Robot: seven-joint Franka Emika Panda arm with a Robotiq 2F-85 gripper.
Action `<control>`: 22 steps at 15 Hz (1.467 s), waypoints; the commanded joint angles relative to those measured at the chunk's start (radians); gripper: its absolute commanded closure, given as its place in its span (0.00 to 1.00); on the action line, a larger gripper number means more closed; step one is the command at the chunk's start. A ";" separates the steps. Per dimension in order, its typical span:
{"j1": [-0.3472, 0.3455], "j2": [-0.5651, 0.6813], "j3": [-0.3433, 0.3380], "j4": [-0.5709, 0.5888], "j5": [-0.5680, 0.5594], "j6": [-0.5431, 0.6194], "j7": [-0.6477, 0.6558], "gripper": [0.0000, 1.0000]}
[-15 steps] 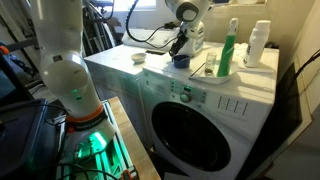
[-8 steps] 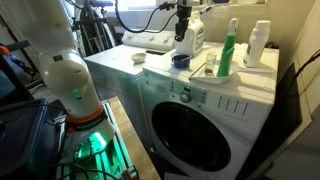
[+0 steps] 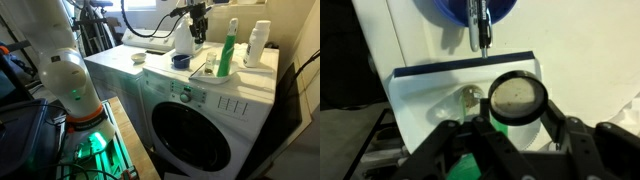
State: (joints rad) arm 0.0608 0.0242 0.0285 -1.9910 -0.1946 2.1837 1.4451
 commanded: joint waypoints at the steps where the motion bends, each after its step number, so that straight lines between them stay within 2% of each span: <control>1: -0.006 0.000 0.001 -0.004 -0.012 0.002 0.015 0.71; 4: -0.017 0.035 -0.012 0.035 -0.021 -0.026 0.037 0.71; 7: -0.033 0.073 -0.027 0.065 0.043 -0.027 -0.033 0.71; 13: -0.064 0.120 -0.066 0.104 0.121 -0.028 -0.054 0.71; 22: -0.063 0.069 -0.095 0.033 0.027 0.008 -0.051 0.71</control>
State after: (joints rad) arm 0.0007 0.1207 -0.0589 -1.9128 -0.1416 2.1733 1.3989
